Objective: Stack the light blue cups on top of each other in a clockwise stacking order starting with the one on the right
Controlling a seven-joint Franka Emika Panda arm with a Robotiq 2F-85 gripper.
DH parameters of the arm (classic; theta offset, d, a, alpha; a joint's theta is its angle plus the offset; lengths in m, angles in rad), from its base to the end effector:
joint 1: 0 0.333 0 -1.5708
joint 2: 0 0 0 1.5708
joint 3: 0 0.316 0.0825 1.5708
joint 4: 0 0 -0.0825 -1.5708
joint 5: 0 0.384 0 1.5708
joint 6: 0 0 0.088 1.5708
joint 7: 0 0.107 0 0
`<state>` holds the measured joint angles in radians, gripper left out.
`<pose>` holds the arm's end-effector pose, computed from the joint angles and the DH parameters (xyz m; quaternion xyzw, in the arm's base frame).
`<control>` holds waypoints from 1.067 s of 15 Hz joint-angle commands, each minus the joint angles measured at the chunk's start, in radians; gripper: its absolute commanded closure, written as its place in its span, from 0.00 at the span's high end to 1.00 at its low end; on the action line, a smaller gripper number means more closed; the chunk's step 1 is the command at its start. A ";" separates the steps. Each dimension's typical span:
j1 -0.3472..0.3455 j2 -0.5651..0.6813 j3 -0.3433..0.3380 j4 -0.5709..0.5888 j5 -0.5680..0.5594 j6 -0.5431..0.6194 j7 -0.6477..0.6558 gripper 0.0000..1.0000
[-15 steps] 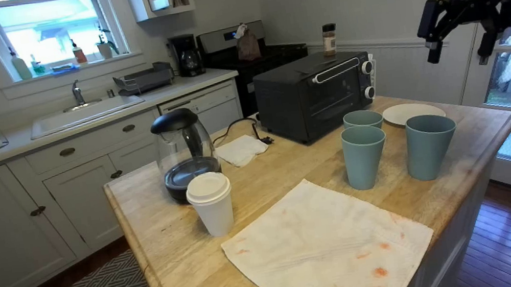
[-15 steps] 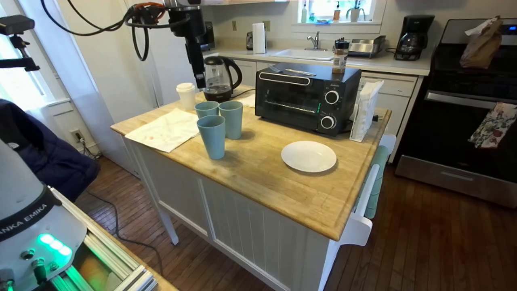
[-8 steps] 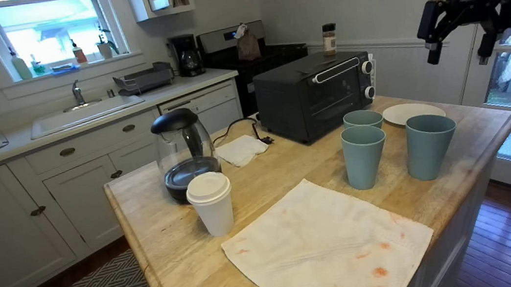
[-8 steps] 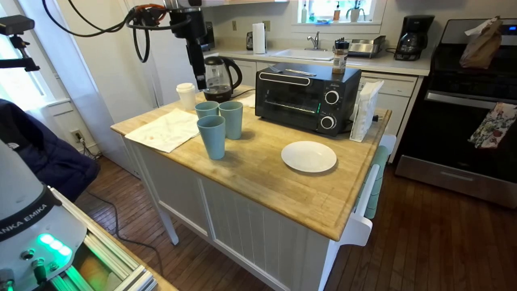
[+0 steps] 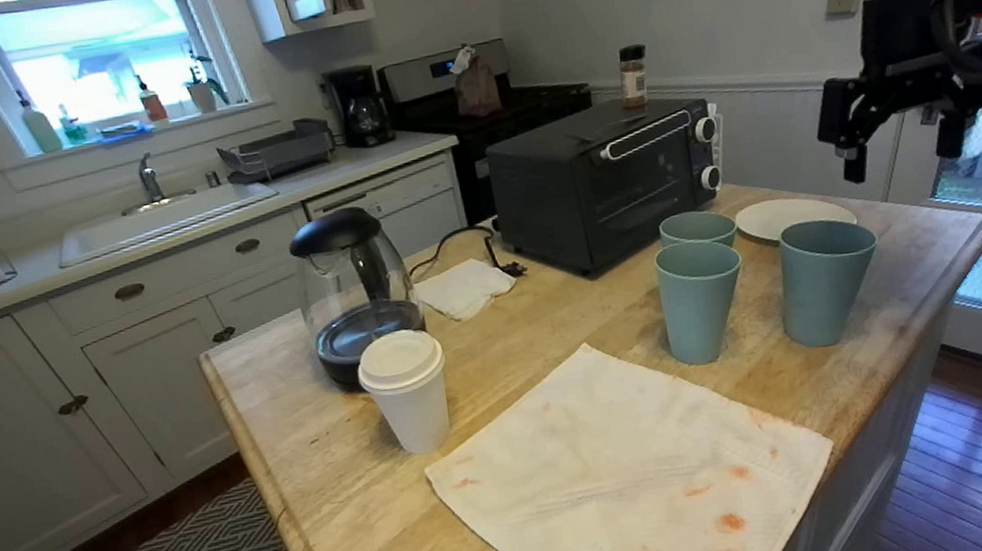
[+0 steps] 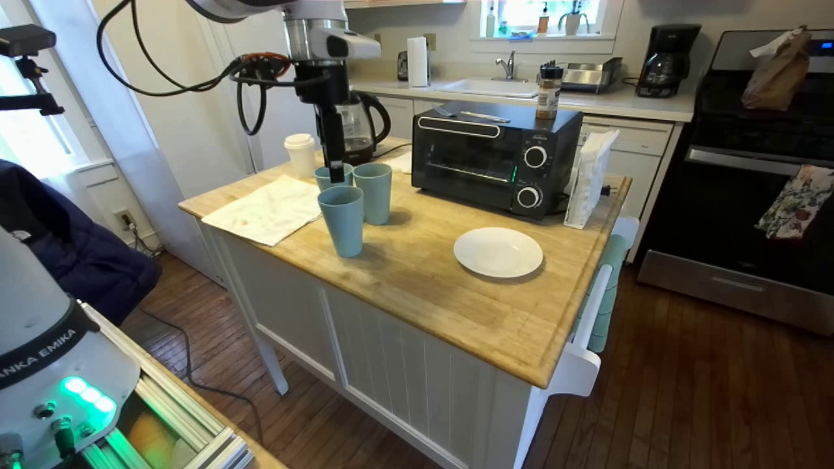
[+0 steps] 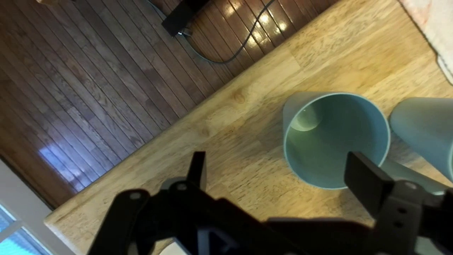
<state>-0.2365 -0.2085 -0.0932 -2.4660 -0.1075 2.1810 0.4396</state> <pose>0.4192 -0.1474 0.3659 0.9379 -0.3432 -0.0364 0.0353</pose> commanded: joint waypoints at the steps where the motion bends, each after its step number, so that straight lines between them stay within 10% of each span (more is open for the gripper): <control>1: -0.002 0.065 -0.018 0.004 -0.042 0.038 0.000 1.00; 16: 0.033 0.220 -0.045 0.002 0.067 0.122 -0.009 1.00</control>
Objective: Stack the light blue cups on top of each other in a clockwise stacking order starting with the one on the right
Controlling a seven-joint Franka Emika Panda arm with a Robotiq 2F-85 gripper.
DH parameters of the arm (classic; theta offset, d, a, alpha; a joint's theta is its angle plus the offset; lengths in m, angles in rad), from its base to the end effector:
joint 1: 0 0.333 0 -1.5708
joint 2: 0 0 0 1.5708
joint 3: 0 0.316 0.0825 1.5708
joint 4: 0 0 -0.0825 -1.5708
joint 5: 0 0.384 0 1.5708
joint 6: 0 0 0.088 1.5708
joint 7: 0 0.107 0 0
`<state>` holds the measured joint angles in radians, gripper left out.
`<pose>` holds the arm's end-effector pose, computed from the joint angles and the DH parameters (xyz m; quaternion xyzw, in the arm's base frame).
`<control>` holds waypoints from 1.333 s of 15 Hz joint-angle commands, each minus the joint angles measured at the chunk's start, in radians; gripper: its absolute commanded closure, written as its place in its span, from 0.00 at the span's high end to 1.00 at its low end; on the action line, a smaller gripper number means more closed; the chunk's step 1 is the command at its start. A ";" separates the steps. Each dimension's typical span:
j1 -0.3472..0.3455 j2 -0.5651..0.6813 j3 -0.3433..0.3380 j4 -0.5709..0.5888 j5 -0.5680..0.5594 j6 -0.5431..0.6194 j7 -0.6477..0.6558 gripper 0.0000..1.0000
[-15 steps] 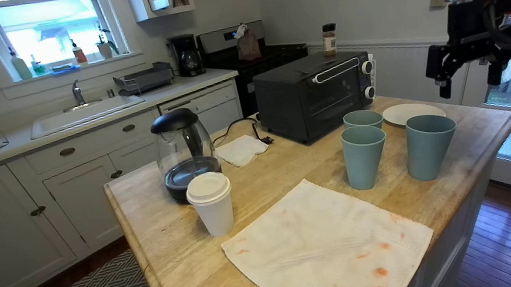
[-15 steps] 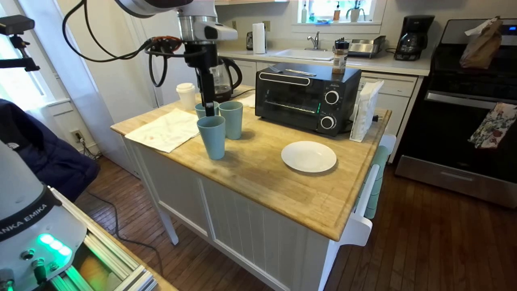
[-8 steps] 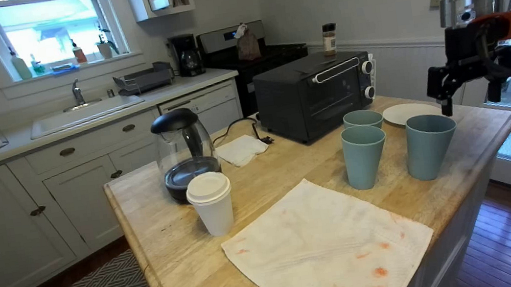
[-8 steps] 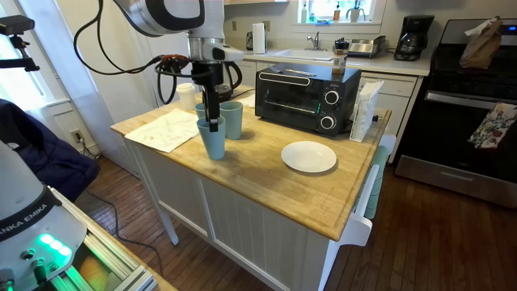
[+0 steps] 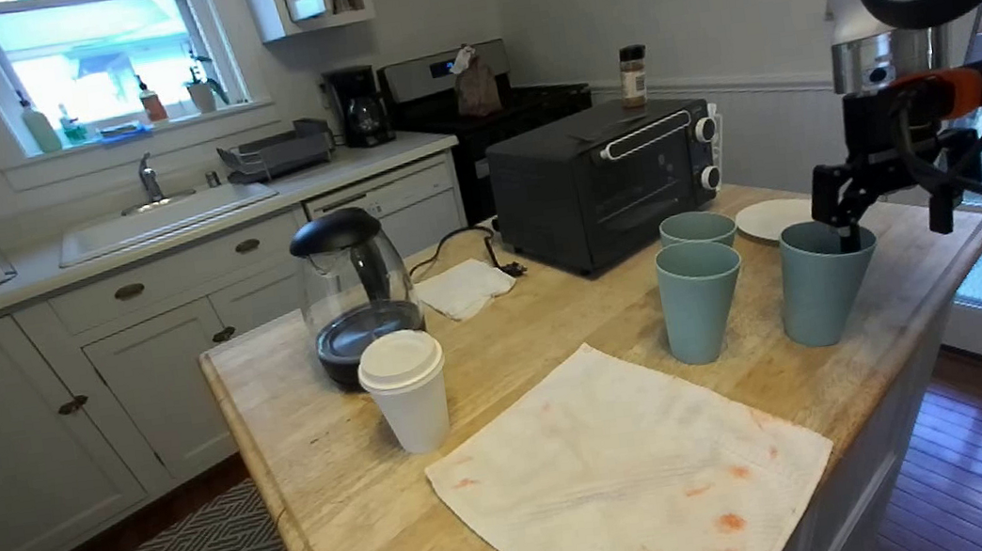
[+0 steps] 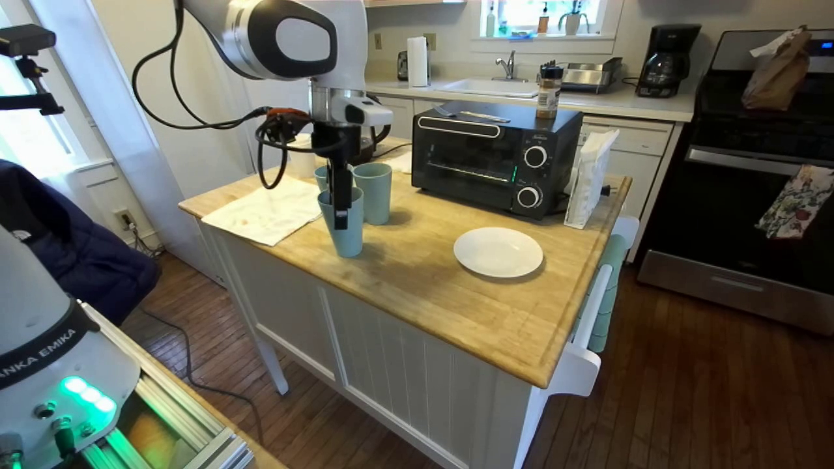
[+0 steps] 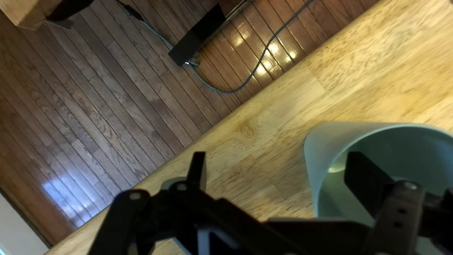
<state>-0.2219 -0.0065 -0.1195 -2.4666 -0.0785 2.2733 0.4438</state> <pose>0.4263 -0.1535 0.2818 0.9299 -0.3547 -0.0917 0.0318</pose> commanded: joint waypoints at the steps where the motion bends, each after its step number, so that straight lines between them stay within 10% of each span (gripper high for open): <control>1: 0.020 0.022 -0.020 0.003 0.033 0.036 -0.006 1.00; 2: 0.020 0.025 -0.021 0.003 0.038 0.038 -0.006 0.75; 13: 0.032 0.025 -0.020 0.014 0.058 0.044 -0.024 0.03; 20: 0.044 0.012 -0.013 0.038 0.072 0.045 -0.008 0.01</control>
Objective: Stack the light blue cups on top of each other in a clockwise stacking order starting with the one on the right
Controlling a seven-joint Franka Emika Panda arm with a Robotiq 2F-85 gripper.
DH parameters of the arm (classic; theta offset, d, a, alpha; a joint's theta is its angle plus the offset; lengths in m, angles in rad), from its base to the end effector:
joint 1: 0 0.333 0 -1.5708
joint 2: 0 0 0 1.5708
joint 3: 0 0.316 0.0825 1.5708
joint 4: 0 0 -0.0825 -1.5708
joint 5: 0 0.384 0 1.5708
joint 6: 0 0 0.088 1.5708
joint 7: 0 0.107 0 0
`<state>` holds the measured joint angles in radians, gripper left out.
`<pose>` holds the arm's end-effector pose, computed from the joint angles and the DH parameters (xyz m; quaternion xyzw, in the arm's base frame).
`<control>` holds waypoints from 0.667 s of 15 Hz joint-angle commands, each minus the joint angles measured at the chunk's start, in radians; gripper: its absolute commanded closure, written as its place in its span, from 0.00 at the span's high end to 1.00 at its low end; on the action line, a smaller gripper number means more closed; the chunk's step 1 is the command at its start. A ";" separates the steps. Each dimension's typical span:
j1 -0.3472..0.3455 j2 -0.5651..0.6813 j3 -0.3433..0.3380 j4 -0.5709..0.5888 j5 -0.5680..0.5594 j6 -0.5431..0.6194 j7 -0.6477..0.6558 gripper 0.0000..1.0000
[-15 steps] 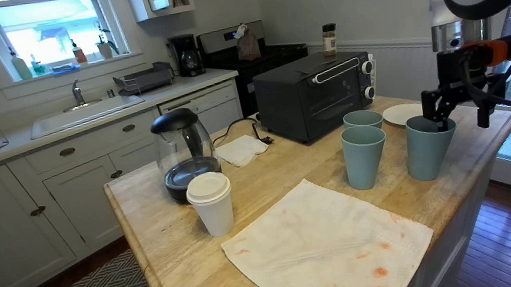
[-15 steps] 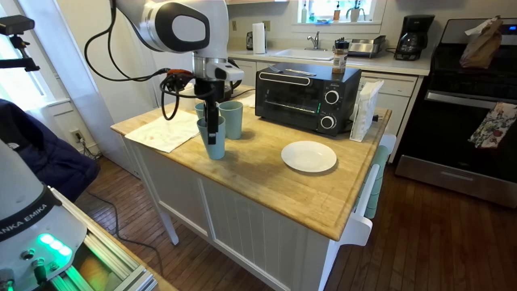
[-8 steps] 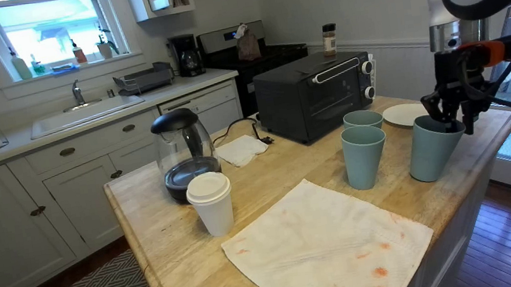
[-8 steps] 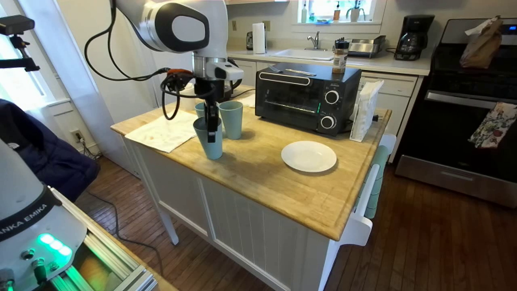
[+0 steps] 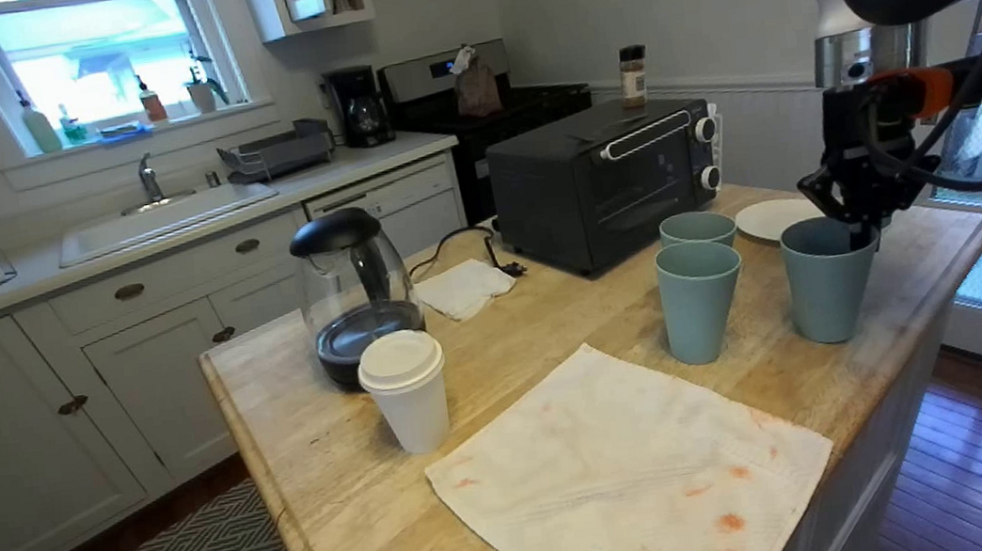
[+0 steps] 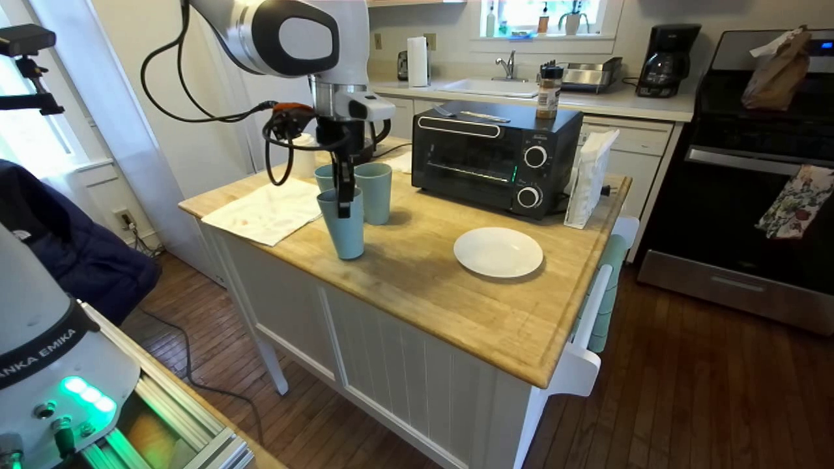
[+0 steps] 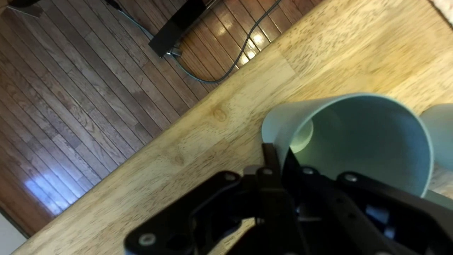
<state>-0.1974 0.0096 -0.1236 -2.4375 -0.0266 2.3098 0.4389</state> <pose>0.4432 -0.1480 0.2879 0.9300 -0.3611 -0.0679 0.0138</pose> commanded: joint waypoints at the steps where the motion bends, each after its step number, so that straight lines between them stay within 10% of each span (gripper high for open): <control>1: 0.023 -0.013 -0.008 0.012 0.022 -0.003 -0.011 0.01; 10: 0.022 -0.162 -0.007 0.027 0.009 -0.095 -0.065 0.01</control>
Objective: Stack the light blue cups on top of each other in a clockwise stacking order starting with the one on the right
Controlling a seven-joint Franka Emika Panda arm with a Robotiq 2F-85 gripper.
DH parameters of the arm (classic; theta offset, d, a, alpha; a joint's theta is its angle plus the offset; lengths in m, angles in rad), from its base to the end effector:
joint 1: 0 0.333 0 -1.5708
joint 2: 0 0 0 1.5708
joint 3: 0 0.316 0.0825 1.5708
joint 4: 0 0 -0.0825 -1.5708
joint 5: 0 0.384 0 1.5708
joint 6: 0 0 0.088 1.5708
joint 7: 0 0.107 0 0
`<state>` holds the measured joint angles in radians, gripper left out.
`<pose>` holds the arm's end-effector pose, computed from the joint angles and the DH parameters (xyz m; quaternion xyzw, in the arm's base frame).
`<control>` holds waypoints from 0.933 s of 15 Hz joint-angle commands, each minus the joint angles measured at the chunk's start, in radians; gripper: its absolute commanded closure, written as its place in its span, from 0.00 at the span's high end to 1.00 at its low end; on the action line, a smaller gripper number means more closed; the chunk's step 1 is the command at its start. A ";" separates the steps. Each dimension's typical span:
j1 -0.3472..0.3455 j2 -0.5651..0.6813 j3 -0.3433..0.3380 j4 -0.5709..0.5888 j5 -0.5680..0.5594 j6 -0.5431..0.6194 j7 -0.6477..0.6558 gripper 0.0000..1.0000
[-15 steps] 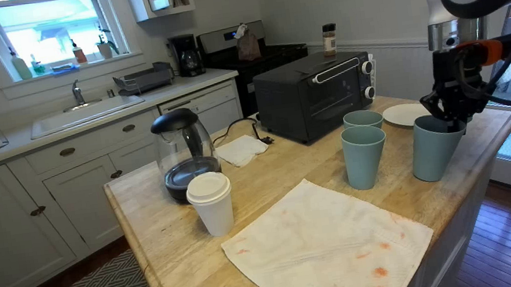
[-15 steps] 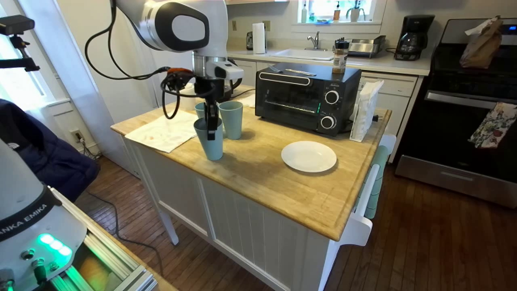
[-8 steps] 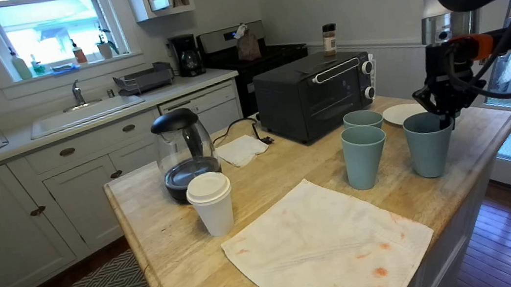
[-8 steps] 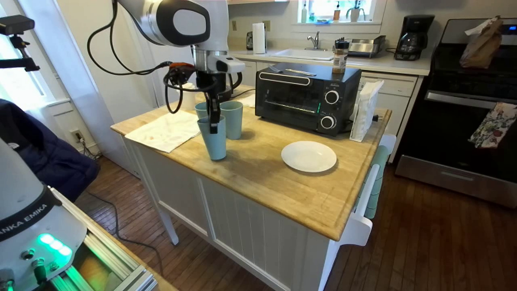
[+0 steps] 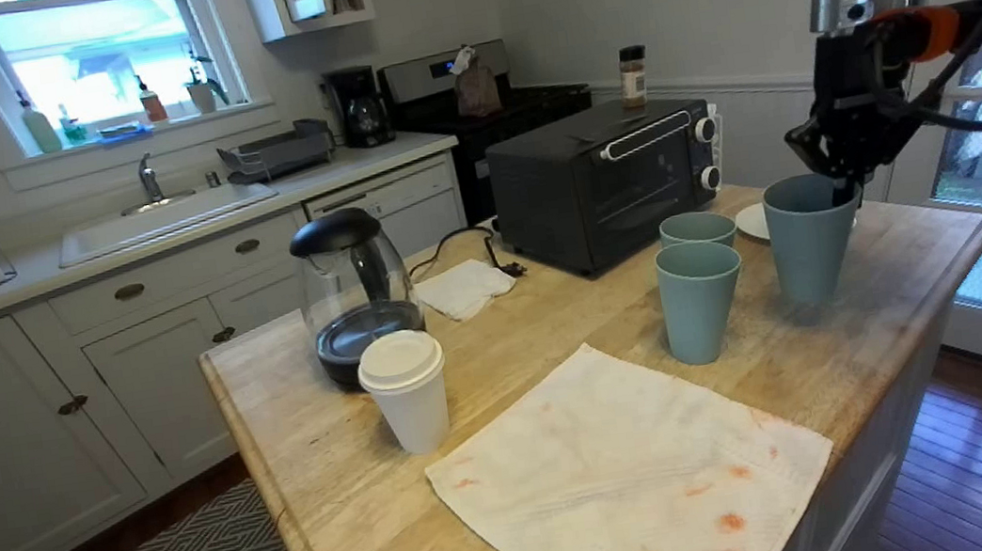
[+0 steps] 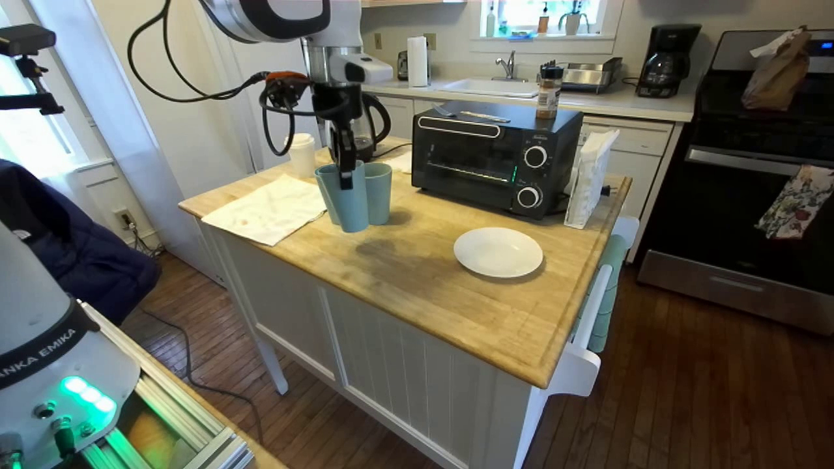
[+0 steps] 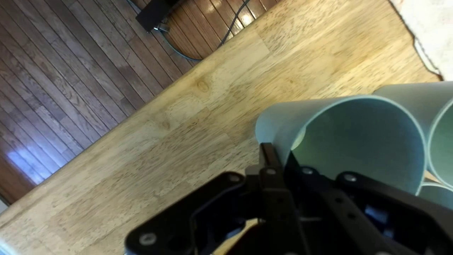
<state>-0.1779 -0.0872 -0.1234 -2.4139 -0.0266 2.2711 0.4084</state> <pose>0.4512 -0.1407 0.3396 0.9405 -0.3386 -0.0278 0.0061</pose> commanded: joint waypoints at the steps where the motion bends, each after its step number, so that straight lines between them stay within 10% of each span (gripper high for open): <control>1: 0.001 -0.080 -0.006 0.005 0.005 -0.064 -0.036 0.01; 14: 0.028 -0.213 -0.040 0.031 0.284 -0.133 -0.301 0.01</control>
<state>-0.1744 -0.2854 -0.1395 -2.4027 0.1786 2.1812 0.1557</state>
